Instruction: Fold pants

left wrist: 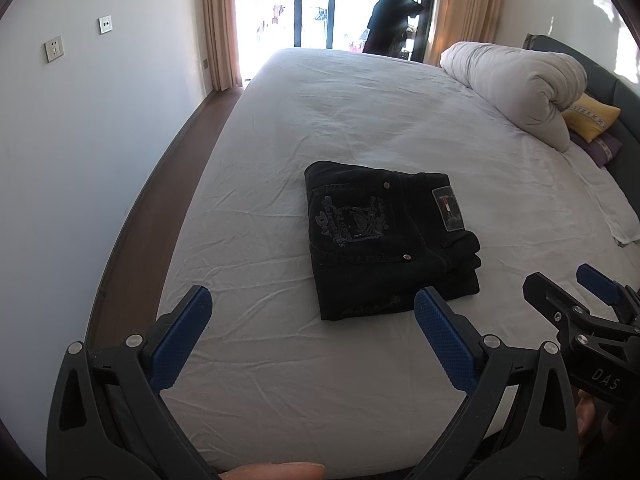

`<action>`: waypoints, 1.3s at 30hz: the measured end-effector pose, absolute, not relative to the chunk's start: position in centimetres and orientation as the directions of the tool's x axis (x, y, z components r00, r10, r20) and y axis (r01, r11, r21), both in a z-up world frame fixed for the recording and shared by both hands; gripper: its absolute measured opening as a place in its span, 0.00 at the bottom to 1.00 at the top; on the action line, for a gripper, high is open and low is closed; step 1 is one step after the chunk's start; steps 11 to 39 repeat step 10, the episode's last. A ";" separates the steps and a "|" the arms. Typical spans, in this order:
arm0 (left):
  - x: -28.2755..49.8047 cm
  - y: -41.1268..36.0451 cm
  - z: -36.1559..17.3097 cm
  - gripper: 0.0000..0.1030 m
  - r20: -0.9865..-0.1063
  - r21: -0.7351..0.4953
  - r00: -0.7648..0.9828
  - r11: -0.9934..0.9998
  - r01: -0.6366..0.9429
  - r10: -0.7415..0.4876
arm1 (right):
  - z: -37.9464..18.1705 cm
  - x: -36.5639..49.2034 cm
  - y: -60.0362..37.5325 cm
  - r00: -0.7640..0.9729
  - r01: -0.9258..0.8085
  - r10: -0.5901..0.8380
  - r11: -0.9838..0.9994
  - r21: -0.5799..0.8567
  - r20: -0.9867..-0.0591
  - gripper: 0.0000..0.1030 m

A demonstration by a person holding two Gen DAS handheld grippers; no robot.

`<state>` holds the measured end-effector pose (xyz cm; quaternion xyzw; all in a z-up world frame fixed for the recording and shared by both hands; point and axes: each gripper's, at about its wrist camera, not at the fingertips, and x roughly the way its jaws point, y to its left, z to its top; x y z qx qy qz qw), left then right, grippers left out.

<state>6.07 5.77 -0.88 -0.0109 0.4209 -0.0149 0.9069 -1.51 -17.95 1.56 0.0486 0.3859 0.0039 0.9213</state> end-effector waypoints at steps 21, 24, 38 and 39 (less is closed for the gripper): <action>6.6 6.3 -1.2 1.00 -0.774 -0.037 0.632 0.999 0.013 -0.037 | 0.9 -1.8 -18.1 0.693 0.031 0.052 0.994 0.102 -0.719 1.00; 6.6 6.3 -1.2 1.00 -0.774 -0.037 0.632 0.999 0.013 -0.037 | 0.9 -1.8 -18.1 0.693 0.031 0.052 0.994 0.102 -0.719 1.00; 6.6 6.3 -1.2 1.00 -0.774 -0.037 0.632 0.999 0.013 -0.037 | 0.9 -1.8 -18.1 0.693 0.031 0.052 0.994 0.102 -0.719 1.00; 6.6 6.3 -1.2 1.00 -0.774 -0.037 0.632 0.999 0.013 -0.037 | 0.9 -1.8 -18.1 0.693 0.031 0.052 0.994 0.102 -0.719 1.00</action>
